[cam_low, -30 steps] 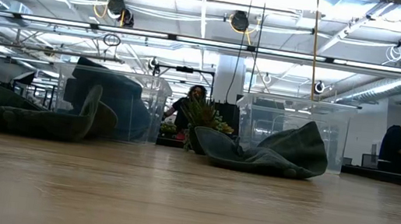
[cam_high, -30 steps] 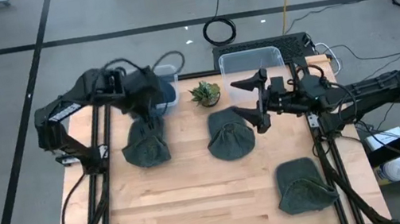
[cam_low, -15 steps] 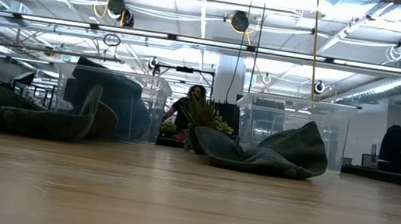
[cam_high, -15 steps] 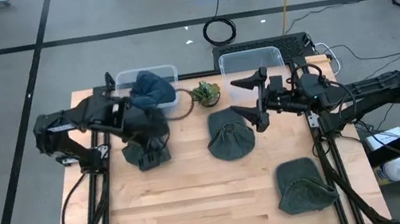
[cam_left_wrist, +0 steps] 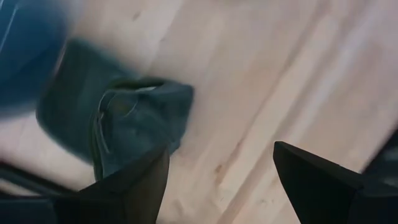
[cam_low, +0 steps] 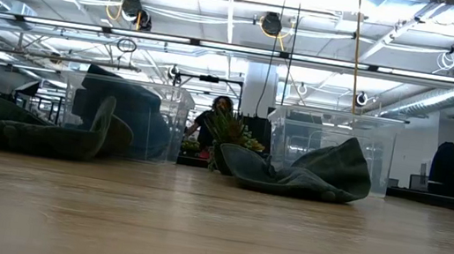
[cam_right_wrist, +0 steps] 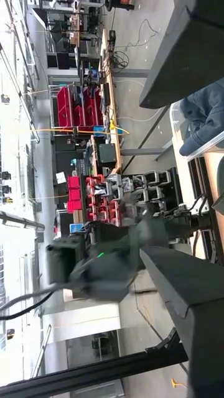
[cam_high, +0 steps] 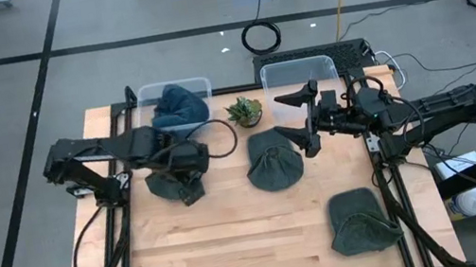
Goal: Pick & Place hat
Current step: Put the top left green cap into the right transparent bin
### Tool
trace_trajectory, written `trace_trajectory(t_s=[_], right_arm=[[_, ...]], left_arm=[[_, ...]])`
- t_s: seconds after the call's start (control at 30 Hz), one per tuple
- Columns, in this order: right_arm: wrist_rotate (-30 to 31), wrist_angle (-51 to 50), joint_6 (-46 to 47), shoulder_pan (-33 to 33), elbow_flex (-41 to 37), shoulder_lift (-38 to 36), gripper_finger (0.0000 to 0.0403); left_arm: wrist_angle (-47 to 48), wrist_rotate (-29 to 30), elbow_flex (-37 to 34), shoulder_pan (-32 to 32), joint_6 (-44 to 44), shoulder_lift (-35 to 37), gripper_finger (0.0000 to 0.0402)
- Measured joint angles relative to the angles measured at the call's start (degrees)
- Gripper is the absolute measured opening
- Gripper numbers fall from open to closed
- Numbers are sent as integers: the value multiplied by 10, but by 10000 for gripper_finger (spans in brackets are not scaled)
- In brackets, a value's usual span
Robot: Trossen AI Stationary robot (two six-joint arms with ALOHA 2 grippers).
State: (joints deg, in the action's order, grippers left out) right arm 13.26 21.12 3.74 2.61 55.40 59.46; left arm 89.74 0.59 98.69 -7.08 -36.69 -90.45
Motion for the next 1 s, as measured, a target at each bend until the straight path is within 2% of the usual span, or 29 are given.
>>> trace_trajectory(t_s=[0.23,0.5,0.83,1.0], right_arm=[[-1,5,1,1,0,0,370],[-46,5,1,1,0,0,370],[-44,9,-1,1,0,0,370],[-44,9,-1,1,0,0,370]], left_arm=[[-64,6,-86,61,-76,0,309],[-145,41,-173,104,-166,0,311],[-290,42,-287,144,-182,0,300],[-305,80,-324,161,-194,0,295]])
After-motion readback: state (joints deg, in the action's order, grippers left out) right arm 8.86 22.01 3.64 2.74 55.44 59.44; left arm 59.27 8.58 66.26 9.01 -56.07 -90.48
